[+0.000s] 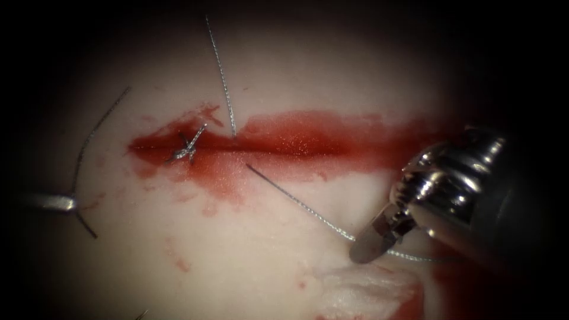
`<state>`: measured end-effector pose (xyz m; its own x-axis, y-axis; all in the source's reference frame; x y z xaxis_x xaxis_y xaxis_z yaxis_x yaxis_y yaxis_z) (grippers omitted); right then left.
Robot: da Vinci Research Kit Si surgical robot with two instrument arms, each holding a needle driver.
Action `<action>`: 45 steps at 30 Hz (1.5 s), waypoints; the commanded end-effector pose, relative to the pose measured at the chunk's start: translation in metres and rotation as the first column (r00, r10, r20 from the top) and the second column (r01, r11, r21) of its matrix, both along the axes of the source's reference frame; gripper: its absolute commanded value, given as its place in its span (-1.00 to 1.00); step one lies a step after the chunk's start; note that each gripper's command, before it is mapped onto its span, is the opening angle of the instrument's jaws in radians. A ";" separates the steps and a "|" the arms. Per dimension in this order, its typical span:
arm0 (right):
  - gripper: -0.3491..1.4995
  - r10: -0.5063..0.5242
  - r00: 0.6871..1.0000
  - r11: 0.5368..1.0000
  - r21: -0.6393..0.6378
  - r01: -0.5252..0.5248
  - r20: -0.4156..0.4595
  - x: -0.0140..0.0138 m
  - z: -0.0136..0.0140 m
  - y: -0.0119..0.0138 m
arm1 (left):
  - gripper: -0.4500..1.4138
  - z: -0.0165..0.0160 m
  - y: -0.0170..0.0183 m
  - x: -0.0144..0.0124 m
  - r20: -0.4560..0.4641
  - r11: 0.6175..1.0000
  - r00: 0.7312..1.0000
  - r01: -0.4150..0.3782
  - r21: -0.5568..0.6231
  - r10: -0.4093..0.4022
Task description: Wound Closure
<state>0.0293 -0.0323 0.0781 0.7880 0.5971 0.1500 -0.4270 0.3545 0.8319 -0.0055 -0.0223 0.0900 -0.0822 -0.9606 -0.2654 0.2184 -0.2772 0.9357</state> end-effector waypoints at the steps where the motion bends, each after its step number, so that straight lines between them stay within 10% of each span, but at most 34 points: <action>1: -1.00 0.010 1.000 1.000 -0.012 -0.010 -0.002 0.0012 0.0001 0.0013 | -1.00 -0.0003 0.0011 -0.0007 0.001 1.000 1.000 0.000 -0.018 0.000; 7: -1.00 0.015 1.000 1.000 -0.012 -0.015 0.001 0.0018 0.0000 0.0013 | -1.00 0.0006 0.0011 -0.0012 -0.065 0.976 0.997 -0.059 -0.210 0.047; 10: -1.00 0.019 1.000 1.000 -0.004 -0.019 -0.004 0.0021 0.0000 0.0013 | 0.33 0.0014 0.0015 -0.0014 -0.194 0.896 0.978 -0.150 -0.419 0.073; 12: -1.00 0.031 0.999 1.000 -0.003 -0.031 -0.009 0.0025 0.0000 0.0014 | 0.64 0.0019 0.0020 -0.0011 -0.299 0.706 0.944 -0.308 -0.638 0.141; 14: -1.00 0.068 0.997 0.998 0.006 -0.068 -0.036 0.0033 0.0000 0.0015 | 0.87 0.0004 0.0025 -0.0009 -0.408 0.369 0.883 -0.469 -0.803 0.234; 16: 0.00 0.103 0.990 0.994 -0.010 -0.104 -0.101 0.0040 0.0000 0.0017 | 0.98 -0.0017 0.0039 -0.0009 -0.567 0.174 0.783 -0.614 -0.770 0.256; 18: 0.60 0.120 0.979 0.987 -0.083 -0.135 -0.168 0.0043 -0.0001 0.0019 | 0.98 -0.0029 0.0042 -0.0010 -0.580 0.184 0.772 -0.629 -0.755 0.259; 21: 0.62 0.191 0.962 0.964 -0.146 -0.221 -0.194 0.0043 -0.0005 0.0026 | 0.96 -0.0046 0.0042 -0.0015 -0.586 0.217 0.775 -0.630 -0.745 0.238; 24: 0.62 0.221 0.954 0.951 -0.172 -0.257 -0.200 0.0042 -0.0010 0.0034 | 0.95 -0.0062 0.0046 -0.0021 -0.636 0.111 0.743 -0.664 -0.739 0.209; 26: 0.62 0.242 0.950 0.944 -0.177 -0.277 -0.197 0.0041 -0.0013 0.0042 | 0.96 -0.0074 0.0049 -0.0026 -0.725 -0.088 0.671 -0.722 -0.687 0.155; 29: 0.60 0.288 0.941 0.931 -0.177 -0.319 -0.179 0.0039 -0.0019 0.0053 | 0.98 -0.0087 0.0048 -0.0032 -0.784 -0.165 0.612 -0.767 -0.620 0.103; 32: 0.67 0.376 0.906 0.875 -0.246 -0.417 -0.197 0.0037 -0.0029 0.0068 | 0.87 -0.0095 0.0034 -0.0053 -0.746 -0.080 0.650 -0.744 -0.664 0.142; 38: 0.62 0.575 0.779 0.755 -0.204 -0.623 -0.248 0.0022 -0.0060 0.0100 | 0.84 -0.0079 0.0002 -0.0107 -0.625 -0.053 0.738 -0.634 -0.771 0.256; 41: 0.49 0.679 0.695 0.681 -0.151 -0.717 -0.238 0.0006 -0.0082 0.0118 | 0.84 -0.0055 -0.0020 -0.0138 -0.551 0.092 0.780 -0.598 -0.796 0.297; 45: 0.33 0.783 0.581 0.566 -0.134 -0.813 -0.221 -0.0008 -0.0097 0.0128 | 0.46 -0.0017 -0.0044 -0.0171 -0.347 0.491 0.860 -0.502 -0.712 0.374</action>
<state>0.0277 -0.0206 0.0685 -0.0450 0.9935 -0.1047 -0.5266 0.0655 0.8476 -0.0228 -0.0281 0.0894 0.3799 -0.8031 0.4591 0.2739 0.5717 0.7734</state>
